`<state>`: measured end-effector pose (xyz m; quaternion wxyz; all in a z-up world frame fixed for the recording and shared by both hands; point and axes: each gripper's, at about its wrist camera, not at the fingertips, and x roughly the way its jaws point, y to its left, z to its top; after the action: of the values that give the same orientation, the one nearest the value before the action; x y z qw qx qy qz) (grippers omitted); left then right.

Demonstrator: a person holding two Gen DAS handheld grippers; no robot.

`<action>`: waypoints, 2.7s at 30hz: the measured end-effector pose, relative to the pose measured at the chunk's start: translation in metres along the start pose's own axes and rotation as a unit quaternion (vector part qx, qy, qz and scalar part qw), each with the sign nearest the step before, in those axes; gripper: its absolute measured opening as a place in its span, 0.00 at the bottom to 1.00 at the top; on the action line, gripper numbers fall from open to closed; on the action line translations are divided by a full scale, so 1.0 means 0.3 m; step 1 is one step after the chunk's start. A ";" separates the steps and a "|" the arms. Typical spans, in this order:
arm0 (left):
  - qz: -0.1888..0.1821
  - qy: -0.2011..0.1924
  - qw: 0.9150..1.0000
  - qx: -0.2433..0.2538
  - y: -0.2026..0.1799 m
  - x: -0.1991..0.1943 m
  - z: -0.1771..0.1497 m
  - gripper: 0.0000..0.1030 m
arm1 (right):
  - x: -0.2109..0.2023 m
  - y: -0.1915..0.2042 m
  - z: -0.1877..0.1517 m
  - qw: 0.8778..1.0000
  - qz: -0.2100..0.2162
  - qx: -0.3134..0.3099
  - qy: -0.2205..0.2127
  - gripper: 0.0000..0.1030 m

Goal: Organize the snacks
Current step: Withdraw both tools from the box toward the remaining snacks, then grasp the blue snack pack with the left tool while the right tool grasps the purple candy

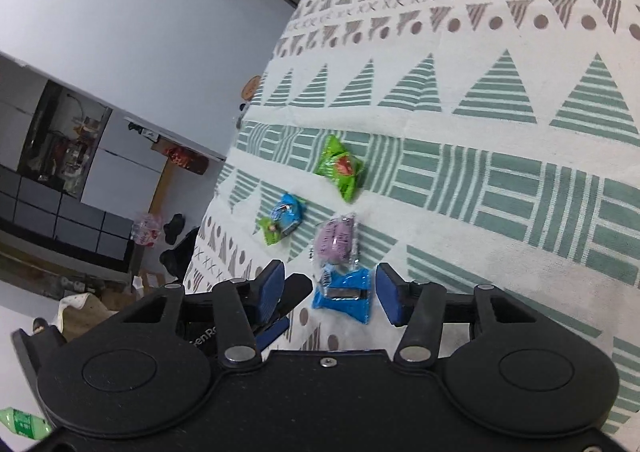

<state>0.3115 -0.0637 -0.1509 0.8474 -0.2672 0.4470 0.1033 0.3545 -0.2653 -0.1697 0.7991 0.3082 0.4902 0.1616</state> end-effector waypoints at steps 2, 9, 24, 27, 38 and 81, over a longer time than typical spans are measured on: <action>0.001 0.005 1.000 -0.005 0.000 0.025 -0.001 0.47 | 0.012 -0.013 0.008 1.000 -0.004 0.004 0.000 0.50; 0.003 0.018 1.000 -0.022 -0.008 0.098 -0.012 0.46 | 0.067 -0.042 0.051 0.999 -0.015 0.028 0.001 0.51; -0.008 0.012 1.000 -0.009 0.056 0.107 0.032 0.24 | 0.184 0.030 0.083 1.000 -0.009 -0.001 0.023 0.51; -0.009 0.014 1.000 0.003 0.071 0.099 0.059 0.25 | 0.210 0.041 0.077 0.999 -0.013 -0.004 0.032 0.51; 0.010 0.014 1.000 0.014 0.139 0.104 0.152 0.25 | 0.287 0.074 0.071 0.998 -0.042 -0.033 0.039 0.51; 0.029 -0.011 0.999 -0.044 0.176 0.119 0.157 0.23 | 0.307 0.111 0.067 0.992 -0.100 -0.075 0.034 0.69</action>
<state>0.3434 0.0038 -0.1775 0.8364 -0.2896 0.4404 0.1502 0.4169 -0.1953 -0.2044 0.8153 0.1908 0.5316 0.1275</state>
